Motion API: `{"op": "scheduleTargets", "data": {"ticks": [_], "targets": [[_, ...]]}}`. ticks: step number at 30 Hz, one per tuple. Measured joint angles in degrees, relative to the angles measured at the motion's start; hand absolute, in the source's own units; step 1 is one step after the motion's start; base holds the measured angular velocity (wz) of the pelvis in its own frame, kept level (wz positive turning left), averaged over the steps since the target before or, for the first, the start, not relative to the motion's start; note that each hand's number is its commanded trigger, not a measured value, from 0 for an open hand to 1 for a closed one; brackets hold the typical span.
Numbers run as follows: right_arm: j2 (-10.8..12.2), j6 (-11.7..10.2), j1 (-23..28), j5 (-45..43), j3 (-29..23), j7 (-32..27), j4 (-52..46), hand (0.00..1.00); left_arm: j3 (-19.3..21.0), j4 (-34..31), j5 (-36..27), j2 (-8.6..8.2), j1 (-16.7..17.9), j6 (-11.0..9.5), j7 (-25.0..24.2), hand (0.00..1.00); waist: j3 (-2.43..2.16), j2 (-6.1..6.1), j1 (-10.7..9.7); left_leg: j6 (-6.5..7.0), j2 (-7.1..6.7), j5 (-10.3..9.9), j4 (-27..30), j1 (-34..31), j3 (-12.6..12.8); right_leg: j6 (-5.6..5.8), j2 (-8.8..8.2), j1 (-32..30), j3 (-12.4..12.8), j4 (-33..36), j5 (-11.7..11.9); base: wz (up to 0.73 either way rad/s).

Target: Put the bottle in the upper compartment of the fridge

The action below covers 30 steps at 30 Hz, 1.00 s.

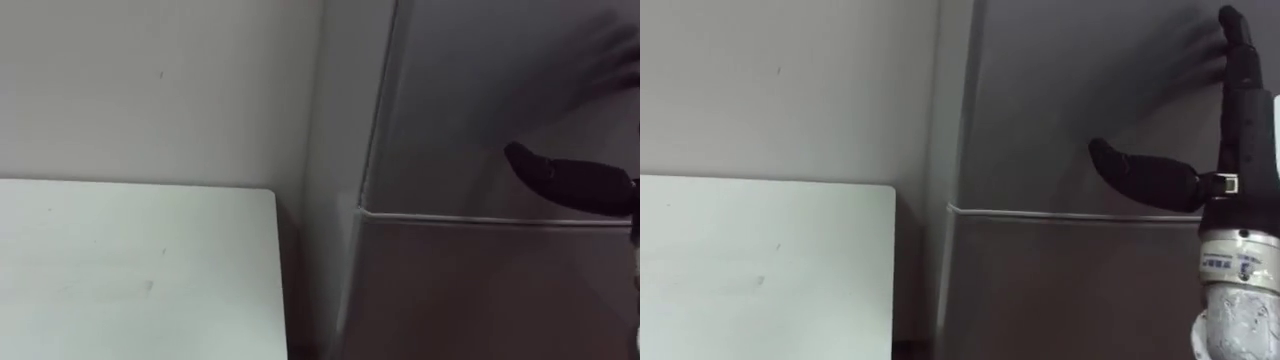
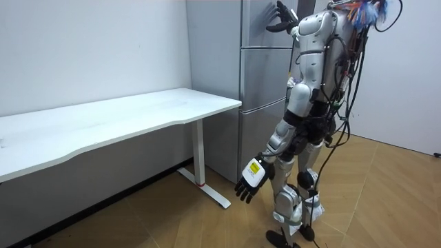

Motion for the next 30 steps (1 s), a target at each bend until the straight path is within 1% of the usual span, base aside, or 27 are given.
{"op": "scheduleTargets", "data": {"ticks": [1,4,6,8,13,19,21,23,25,26,30], "targets": [[0.00,-0.18,-0.06,-0.49,0.09,0.07,0.79,0.00,-0.09,-0.36,0.29,0.12,0.21,0.60,-0.59,0.00,0.02,-0.07,0.02,-0.02,-0.02,0.02,0.08,0.01,0.00,-0.01,-0.04,-0.08,-0.05,-0.06,-0.06,0.00],[-0.01,-0.33,-0.29,-2.58,0.15,-0.25,2.15,0.00,-0.33,-1.85,0.29,0.19,0.36,1.16,-1.97,0.00,0.06,-0.12,0.62,-0.01,-0.01,0.12,0.12,-0.11,0.11,0.00,-0.02,-0.08,-0.04,-0.43,-0.08,-0.02],[0.00,-0.41,-0.30,-5.33,0.15,-0.84,3.22,0.00,-0.73,-2.12,0.35,0.14,0.14,1.32,-2.12,0.00,0.06,-0.14,0.95,0.02,0.01,0.16,0.10,-0.18,0.16,0.16,0.03,-0.05,-0.06,-0.73,0.02,-0.02],[0.00,-0.68,-0.30,-8.32,0.26,-1.83,4.84,0.00,-0.73,-2.12,1.64,0.09,0.08,1.64,-2.14,0.00,0.05,-0.27,1.14,0.04,0.01,0.18,0.09,-0.16,0.16,0.04,0.03,0.05,-0.09,-0.76,0.16,0.00],[-0.01,-1.76,-1.13,-10.35,0.98,-3.13,7.41,0.00,-0.73,-2.12,1.63,0.10,0.09,2.50,-2.15,0.00,0.06,-0.32,1.23,0.05,-0.02,0.19,0.11,-0.15,0.14,0.02,0.04,0.20,-0.06,-0.76,0.21,0.00],[-0.03,-1.69,-2.70,-12.02,2.07,-3.98,11.56,0.00,-0.68,-2.28,1.94,0.22,-0.33,3.08,-2.31,0.00,0.13,-0.58,1.33,0.03,-0.04,0.43,0.55,-0.17,-0.43,0.50,0.02,0.36,-0.39,-0.78,0.18,0.02],[-0.03,-1.43,-2.86,-12.02,2.08,-3.98,12.22,0.00,-0.67,-2.30,1.97,0.23,-0.32,3.24,-2.91,0.00,0.13,-0.67,1.50,-0.12,-0.09,0.53,0.55,-0.21,-0.57,0.54,-0.06,0.40,-0.63,-0.79,0.28,0.04],[-0.03,-0.74,-3.01,-12.01,1.97,-3.98,12.48,0.00,-0.69,-2.31,1.94,0.23,-0.27,3.82,-3.20,0.00,0.13,-0.69,1.94,-0.14,-0.09,0.67,0.60,-0.22,-0.57,0.56,-0.10,0.39,-0.64,-0.78,0.40,0.00],[-0.08,-0.64,-3.01,-11.93,1.84,-4.06,12.79,0.00,-0.69,-2.29,1.92,0.23,-0.28,3.89,-3.20,0.00,0.12,-0.70,2.27,-0.13,-0.07,0.70,0.75,-0.29,-0.60,0.55,-0.14,0.39,-0.78,-0.78,0.49,0.02],[-0.08,-0.55,-3.01,-11.87,1.75,-4.08,12.85,0.00,-0.68,-2.29,1.92,0.23,-0.32,3.88,-3.23,0.00,0.11,-0.71,2.25,-0.11,-0.06,0.70,0.97,-0.47,-0.75,0.56,-0.23,0.40,-1.33,-0.78,0.54,0.05],[-0.08,-0.50,-3.01,-11.65,1.74,-4.50,12.84,0.00,-0.70,-2.26,1.89,0.23,-0.56,3.86,-3.32,0.00,0.09,-0.73,2.22,0.01,-0.01,0.77,1.40,-1.22,-0.90,0.52,-0.34,-0.03,-1.63,-0.73,0.70,0.02]]}}
